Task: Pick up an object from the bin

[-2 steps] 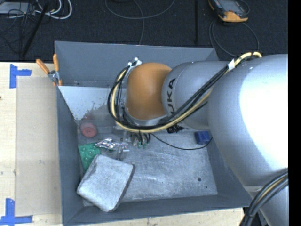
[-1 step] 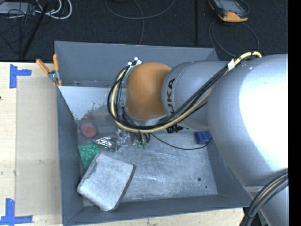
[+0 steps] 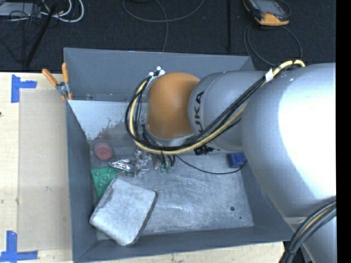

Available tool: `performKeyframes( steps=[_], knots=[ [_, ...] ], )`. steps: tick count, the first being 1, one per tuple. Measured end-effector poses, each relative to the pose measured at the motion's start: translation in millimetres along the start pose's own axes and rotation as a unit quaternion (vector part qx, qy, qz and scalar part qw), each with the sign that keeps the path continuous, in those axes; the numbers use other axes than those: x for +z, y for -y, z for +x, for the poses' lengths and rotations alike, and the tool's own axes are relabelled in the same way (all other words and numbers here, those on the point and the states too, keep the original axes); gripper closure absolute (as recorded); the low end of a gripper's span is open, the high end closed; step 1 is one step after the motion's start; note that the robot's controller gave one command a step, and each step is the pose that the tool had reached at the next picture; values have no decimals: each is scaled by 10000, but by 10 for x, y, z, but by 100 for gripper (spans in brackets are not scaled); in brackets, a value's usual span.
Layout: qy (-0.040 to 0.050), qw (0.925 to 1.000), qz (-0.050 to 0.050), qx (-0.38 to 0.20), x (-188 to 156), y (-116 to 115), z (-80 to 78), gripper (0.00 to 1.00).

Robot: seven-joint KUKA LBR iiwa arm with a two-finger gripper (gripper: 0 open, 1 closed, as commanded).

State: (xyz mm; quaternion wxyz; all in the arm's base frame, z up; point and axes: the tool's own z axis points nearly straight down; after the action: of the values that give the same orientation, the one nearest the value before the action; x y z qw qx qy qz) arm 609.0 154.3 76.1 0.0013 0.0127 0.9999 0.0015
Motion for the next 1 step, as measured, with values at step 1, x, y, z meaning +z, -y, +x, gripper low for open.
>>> performKeyframes(
  steps=[1],
  knots=[
    [0, 10000, 0, 2, 0, 0, 0, 100]
  ],
)
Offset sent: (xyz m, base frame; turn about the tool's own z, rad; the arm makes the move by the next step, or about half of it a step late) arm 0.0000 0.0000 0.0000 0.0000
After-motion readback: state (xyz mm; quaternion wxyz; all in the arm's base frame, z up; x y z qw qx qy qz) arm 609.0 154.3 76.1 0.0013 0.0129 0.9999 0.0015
